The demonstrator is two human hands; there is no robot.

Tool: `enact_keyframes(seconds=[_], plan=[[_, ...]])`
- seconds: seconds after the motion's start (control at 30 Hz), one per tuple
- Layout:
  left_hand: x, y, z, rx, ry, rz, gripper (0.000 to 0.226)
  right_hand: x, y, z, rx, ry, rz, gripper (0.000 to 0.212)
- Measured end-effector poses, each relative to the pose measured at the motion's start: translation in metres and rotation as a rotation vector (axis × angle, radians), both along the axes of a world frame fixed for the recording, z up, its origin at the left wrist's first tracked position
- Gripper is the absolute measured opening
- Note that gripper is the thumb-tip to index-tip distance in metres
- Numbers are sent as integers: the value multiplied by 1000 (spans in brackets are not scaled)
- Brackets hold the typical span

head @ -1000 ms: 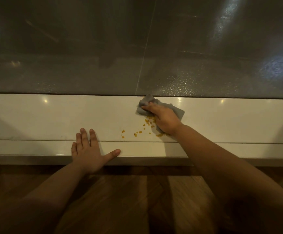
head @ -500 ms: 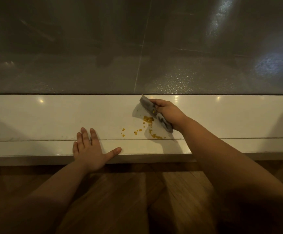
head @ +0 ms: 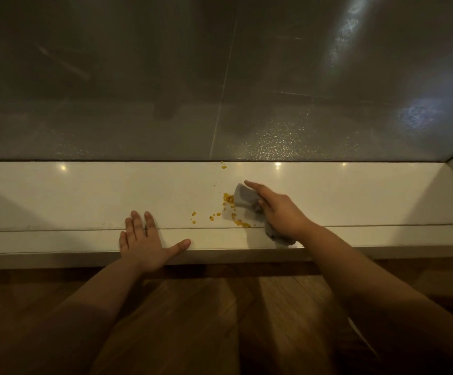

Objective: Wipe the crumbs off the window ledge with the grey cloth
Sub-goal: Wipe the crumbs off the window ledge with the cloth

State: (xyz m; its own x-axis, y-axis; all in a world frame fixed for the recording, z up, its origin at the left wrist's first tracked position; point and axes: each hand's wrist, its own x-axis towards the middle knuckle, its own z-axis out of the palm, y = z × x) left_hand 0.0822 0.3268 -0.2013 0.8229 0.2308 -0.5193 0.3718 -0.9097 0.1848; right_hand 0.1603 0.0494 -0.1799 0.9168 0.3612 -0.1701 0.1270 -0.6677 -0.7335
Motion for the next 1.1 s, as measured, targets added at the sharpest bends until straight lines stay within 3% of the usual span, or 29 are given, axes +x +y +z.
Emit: enact_keyframes(seconds=[0.17, 0.27, 0.37, 0.43, 0.5, 0.67, 0.83, 0.93, 1.1], plan=[[5, -10, 23, -52, -78, -26, 107, -20, 9, 7, -142, -18, 61, 68], [8, -41, 46, -212, -363, -249, 94, -27, 12, 16, -318, -68, 121, 50], [15, -80, 61, -529, -395, -470, 79, -37, 15, 24, -212, -164, 328, 50], [23, -96, 65, -609, -399, -506, 74, -40, 13, 29, -182, -259, 439, 55], [32, -106, 68, -658, -423, -484, 73, -40, 6, 32, -178, -343, 466, 48], [47, -126, 69, -657, -457, -533, 58, -41, -18, 25, -181, -426, 420, 46], [61, -132, 64, -637, -408, -484, 57, -42, -30, 14, -133, -507, 213, 26], [71, -122, 61, -550, -497, -404, 56, -37, -46, 13, -149, -436, 10, 36], [103, -83, 56, -406, -649, -115, 47, -49, -88, -10, -403, -229, -122, 55]])
